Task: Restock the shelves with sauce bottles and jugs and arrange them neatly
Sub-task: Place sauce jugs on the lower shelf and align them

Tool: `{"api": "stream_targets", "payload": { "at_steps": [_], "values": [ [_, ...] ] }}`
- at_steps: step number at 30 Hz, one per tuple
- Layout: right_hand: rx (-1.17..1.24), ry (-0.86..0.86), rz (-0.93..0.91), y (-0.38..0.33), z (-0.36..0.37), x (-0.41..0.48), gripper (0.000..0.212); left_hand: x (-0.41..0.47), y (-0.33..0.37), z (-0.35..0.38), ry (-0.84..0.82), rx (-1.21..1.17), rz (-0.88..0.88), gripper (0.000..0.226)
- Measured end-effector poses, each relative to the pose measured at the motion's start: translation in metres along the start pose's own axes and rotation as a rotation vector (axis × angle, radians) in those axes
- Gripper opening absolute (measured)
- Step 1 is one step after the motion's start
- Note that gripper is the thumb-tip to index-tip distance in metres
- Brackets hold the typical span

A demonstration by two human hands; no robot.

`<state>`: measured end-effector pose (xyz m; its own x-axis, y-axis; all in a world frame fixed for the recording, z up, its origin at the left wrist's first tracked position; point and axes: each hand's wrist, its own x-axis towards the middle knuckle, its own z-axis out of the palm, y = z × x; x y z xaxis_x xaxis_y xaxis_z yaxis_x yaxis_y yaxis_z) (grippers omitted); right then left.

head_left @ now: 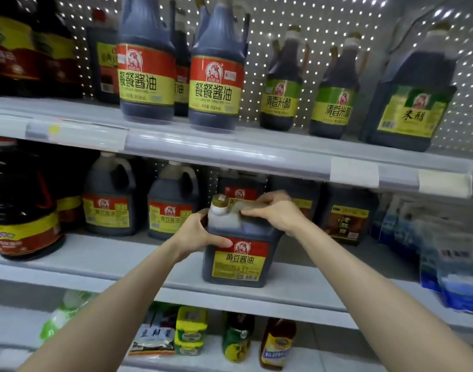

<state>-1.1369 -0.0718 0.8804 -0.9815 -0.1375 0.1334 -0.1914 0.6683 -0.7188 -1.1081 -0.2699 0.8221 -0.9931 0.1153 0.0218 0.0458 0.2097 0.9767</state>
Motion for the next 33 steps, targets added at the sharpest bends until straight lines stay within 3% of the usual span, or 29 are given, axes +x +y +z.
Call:
{"api": "stream_targets", "payload": {
  "at_steps": [10,13,16,22,24,33],
  "values": [
    [0.241,0.105,-0.034,0.013,0.017,-0.001,0.033,0.009,-0.015,0.005,0.042,-0.067,-0.028,0.071],
    [0.329,0.157,-0.004,0.017,0.026,-0.012,0.050,0.003,-0.020,0.009,0.076,-0.069,-0.010,0.066],
    [0.402,0.140,0.156,0.029,0.037,-0.027,0.068,-0.006,-0.023,0.015,0.101,-0.082,-0.013,0.059],
    [0.518,0.053,0.416,0.038,0.040,-0.038,0.076,-0.018,-0.018,0.016,0.093,-0.186,-0.079,0.046],
    [0.554,0.043,0.445,0.035,0.042,-0.039,0.079,-0.020,-0.016,0.016,0.092,-0.249,-0.103,0.039],
    [0.633,0.129,0.426,0.033,0.046,-0.045,0.079,-0.015,-0.016,0.022,0.168,-0.337,-0.102,0.047]
  ]
}}
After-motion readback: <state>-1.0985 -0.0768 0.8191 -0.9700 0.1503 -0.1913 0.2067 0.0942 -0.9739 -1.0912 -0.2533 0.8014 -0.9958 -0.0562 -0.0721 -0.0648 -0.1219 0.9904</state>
